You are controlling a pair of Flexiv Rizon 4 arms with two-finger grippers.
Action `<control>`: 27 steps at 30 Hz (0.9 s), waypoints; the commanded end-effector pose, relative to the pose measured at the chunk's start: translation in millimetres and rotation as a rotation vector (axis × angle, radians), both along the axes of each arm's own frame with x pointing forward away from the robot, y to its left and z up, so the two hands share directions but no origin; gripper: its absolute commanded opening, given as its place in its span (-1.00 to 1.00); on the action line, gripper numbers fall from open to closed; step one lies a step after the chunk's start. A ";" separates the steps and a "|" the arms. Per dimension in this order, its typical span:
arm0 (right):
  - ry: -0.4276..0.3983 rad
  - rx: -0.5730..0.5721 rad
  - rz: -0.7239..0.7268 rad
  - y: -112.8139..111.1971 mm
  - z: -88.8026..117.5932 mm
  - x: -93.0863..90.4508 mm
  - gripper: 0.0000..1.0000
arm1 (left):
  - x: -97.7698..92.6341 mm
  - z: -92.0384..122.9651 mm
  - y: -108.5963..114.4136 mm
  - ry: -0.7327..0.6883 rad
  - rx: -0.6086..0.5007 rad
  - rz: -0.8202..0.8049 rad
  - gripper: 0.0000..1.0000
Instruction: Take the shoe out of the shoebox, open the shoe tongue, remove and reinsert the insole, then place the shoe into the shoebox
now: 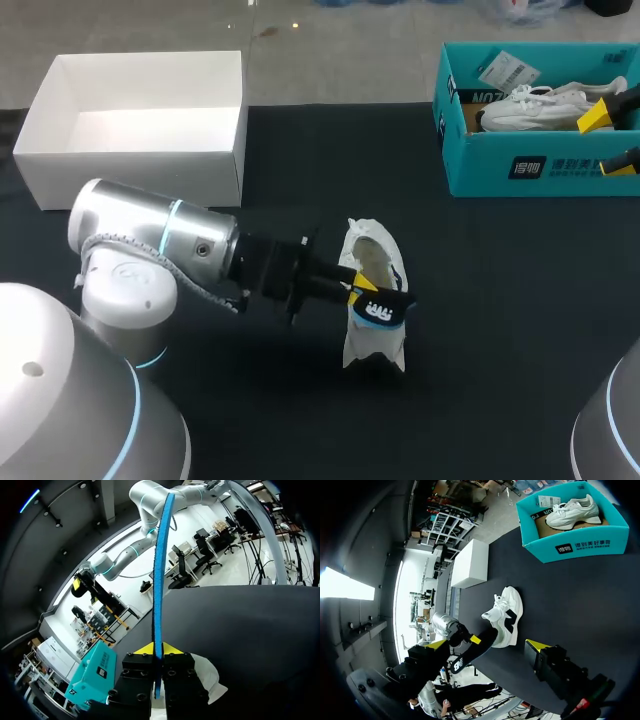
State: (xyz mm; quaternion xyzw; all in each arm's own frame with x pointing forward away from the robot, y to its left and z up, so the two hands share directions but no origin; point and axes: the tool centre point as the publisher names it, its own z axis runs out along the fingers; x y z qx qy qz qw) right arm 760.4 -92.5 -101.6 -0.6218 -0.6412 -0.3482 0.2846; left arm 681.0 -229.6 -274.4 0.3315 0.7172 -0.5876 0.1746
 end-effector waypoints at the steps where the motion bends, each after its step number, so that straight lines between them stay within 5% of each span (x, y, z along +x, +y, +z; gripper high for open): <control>1: 0.002 -0.003 -0.001 0.7 -0.2 0.2 1.00 | -3.8 -12.6 2.9 0.004 -0.012 0.015 -1.00; 27: 0.002 -0.003 -0.001 0.7 -0.2 0.2 1.00 | 29.4 -63.4 -2.6 0.054 -0.025 0.035 -1.00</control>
